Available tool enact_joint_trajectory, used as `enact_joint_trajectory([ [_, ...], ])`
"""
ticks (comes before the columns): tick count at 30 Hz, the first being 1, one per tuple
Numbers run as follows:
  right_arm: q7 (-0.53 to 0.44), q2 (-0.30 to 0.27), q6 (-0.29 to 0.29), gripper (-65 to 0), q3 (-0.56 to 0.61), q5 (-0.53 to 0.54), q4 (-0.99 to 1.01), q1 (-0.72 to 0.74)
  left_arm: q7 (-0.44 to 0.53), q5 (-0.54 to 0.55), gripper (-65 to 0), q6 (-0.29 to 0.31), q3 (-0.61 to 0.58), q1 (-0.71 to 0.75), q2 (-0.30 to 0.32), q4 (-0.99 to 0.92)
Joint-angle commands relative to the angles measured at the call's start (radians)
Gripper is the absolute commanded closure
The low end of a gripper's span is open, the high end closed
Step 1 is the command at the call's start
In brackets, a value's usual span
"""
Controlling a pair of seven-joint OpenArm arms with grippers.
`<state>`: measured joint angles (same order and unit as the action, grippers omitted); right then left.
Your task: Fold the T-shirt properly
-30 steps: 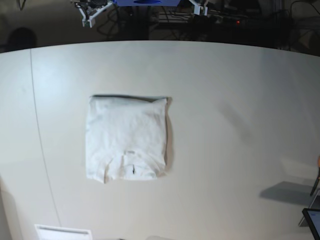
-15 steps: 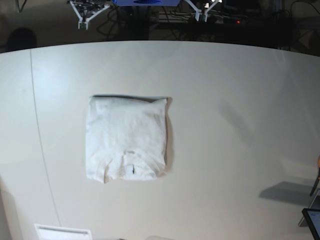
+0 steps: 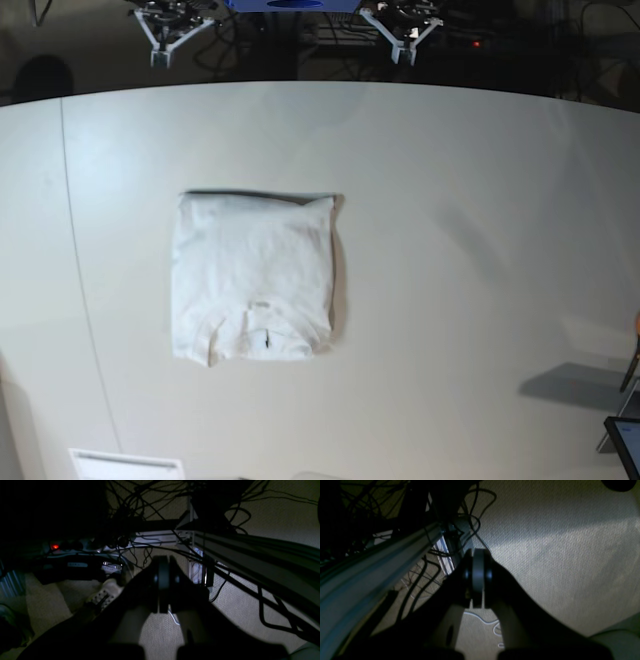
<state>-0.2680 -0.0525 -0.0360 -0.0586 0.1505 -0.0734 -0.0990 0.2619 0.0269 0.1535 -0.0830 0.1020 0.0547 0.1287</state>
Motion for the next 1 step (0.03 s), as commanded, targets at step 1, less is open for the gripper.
enact_joint_trajectory([
  [1, -0.007, -0.005, 0.000, -1.0, 0.003, -0.001, 0.002, -0.003, 0.012, 0.000, 0.0, -0.001, 0.001, 0.003, 0.000, 0.004],
])
